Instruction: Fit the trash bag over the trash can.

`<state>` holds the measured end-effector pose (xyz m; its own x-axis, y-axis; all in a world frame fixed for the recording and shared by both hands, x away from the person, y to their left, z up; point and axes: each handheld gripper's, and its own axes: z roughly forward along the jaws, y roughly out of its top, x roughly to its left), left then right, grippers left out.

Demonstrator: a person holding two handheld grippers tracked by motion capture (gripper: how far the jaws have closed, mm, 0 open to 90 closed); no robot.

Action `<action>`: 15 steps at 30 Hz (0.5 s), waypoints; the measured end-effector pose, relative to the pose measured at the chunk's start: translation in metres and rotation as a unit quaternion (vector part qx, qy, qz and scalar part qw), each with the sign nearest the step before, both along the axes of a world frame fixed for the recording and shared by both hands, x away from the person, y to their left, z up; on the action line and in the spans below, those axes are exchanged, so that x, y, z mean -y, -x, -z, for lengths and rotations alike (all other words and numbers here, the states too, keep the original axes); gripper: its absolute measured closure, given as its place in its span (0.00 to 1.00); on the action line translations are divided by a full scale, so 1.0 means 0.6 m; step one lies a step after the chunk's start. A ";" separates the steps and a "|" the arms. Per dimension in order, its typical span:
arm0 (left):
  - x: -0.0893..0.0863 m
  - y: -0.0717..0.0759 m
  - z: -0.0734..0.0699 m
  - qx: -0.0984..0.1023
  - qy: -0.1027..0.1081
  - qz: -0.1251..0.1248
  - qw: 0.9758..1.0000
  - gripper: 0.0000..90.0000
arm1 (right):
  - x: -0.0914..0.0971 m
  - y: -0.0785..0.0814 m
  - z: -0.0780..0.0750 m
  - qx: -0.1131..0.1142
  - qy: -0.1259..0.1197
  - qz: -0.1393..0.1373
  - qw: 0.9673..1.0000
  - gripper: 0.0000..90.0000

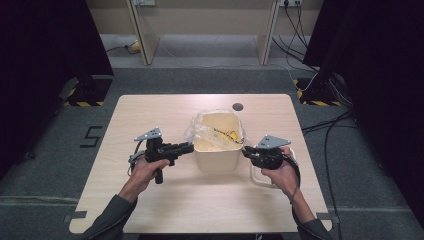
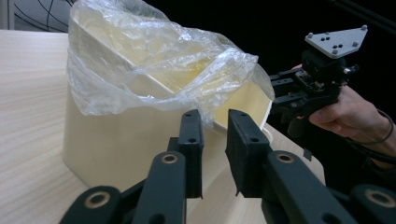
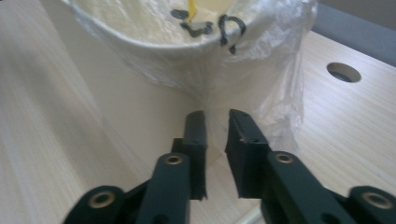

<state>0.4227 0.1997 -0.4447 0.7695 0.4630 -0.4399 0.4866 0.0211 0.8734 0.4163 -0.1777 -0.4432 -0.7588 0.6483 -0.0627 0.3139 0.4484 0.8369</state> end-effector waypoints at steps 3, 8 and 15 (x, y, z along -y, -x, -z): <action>-0.001 0.002 -0.003 0.003 -0.003 -0.002 1.000 0.82 | -0.001 0.003 -0.003 0.004 0.007 -0.008 1.000 0.97; -0.003 0.005 -0.016 0.008 -0.010 -0.021 1.000 0.60 | 0.002 0.006 -0.002 0.007 0.012 -0.007 1.000 0.98; 0.000 0.000 -0.029 -0.015 0.007 -0.034 0.999 0.43 | 0.004 0.006 -0.001 0.004 0.003 -0.006 1.000 0.96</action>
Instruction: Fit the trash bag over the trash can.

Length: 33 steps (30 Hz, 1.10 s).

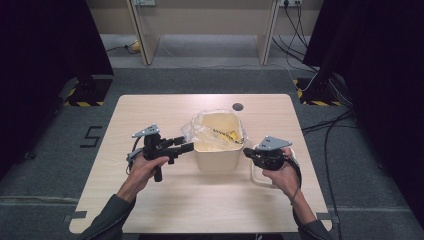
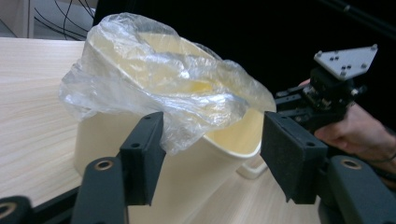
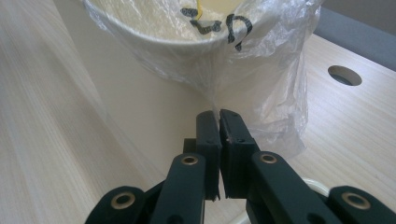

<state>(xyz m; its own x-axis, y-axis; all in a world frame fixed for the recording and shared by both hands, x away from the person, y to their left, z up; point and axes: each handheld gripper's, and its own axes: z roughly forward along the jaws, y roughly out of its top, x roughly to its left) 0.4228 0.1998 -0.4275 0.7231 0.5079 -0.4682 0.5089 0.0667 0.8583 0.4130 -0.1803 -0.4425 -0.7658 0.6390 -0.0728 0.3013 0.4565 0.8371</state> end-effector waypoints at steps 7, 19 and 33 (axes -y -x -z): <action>0.008 -0.014 -0.003 -0.025 0.031 -0.016 0.999 0.58 | -0.002 0.000 -0.001 -0.001 -0.007 0.001 1.000 0.95; 0.000 -0.023 -0.011 -0.050 0.031 -0.043 0.997 0.51 | -0.002 0.001 0.001 -0.003 -0.009 0.003 1.000 0.94; 0.007 -0.026 -0.010 -0.044 0.002 -0.056 0.997 0.97 | -0.006 0.001 0.003 -0.003 -0.005 0.002 1.000 0.97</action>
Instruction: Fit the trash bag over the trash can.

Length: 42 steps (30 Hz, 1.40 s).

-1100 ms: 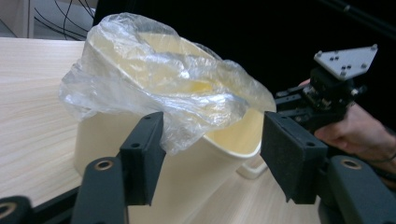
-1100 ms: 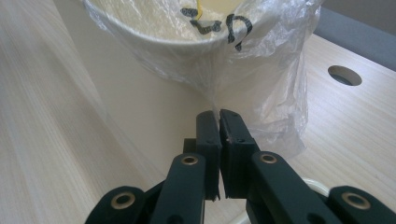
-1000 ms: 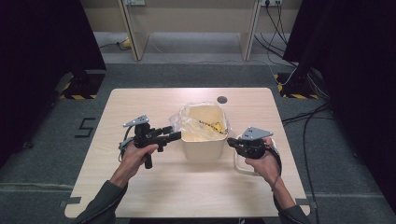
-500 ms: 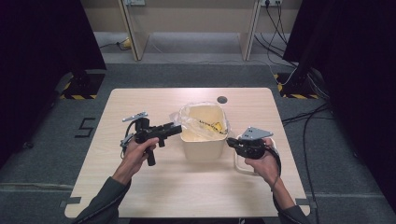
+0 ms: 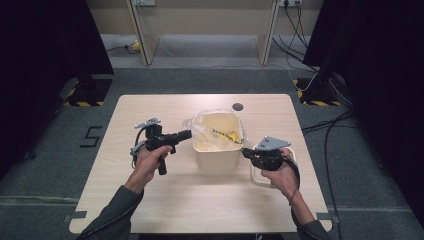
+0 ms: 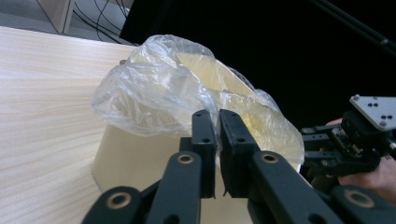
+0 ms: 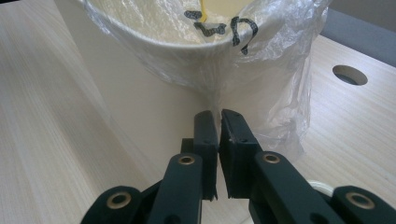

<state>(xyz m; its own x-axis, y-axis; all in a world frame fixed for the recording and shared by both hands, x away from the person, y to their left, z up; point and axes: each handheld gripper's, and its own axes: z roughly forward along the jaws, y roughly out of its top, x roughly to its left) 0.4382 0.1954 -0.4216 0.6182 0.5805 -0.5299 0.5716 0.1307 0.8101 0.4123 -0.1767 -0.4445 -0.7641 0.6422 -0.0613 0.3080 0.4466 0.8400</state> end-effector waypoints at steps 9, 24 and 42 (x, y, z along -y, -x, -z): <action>-0.009 0.012 0.024 0.002 -0.023 0.049 0.999 0.99 | -0.007 0.005 0.004 0.007 0.028 -0.021 0.999 1.00; 0.003 0.000 0.056 0.014 -0.115 0.093 0.989 1.00 | -0.016 0.011 0.007 0.013 0.058 -0.029 0.998 1.00; -0.001 -0.034 0.117 -0.013 -0.160 0.022 0.987 0.97 | -0.033 0.012 0.047 -0.029 0.080 -0.042 0.995 1.00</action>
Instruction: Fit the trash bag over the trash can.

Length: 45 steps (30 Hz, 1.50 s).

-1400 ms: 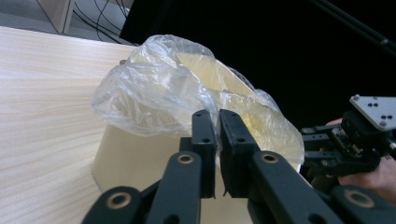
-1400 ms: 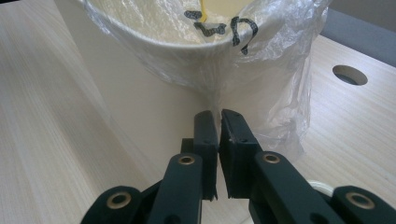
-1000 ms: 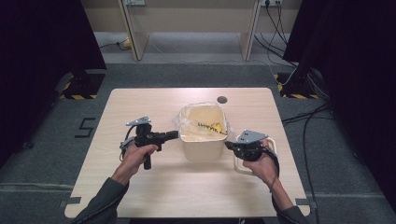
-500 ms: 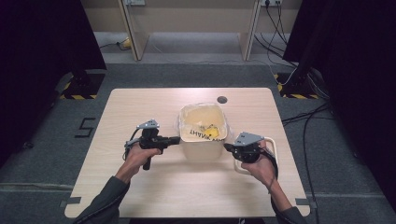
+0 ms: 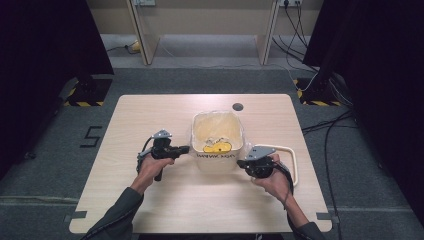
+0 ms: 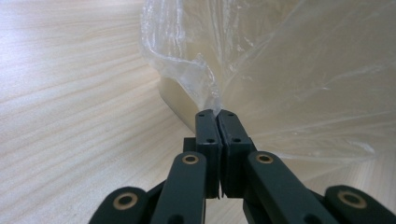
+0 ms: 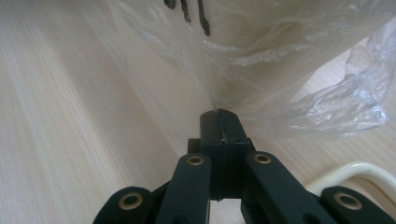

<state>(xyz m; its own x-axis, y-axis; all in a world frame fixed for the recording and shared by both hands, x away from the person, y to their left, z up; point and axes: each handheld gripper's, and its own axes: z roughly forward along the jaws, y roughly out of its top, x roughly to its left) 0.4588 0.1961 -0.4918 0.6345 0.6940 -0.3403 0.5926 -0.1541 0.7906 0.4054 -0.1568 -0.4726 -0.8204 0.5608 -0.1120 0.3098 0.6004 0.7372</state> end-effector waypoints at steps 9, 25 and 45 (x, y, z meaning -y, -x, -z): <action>0.001 -0.001 0.002 0.000 0.000 -0.006 1.000 0.91 | -0.009 0.012 0.014 -0.023 0.011 -0.012 1.000 1.00; -0.031 0.043 -0.057 0.020 0.043 -0.032 0.998 0.38 | 0.086 0.017 -0.072 0.007 -0.086 0.123 0.989 0.52; -0.042 0.139 -0.039 0.043 0.028 0.007 0.999 0.18 | -0.014 -0.048 -0.163 0.025 -0.117 0.108 0.987 0.29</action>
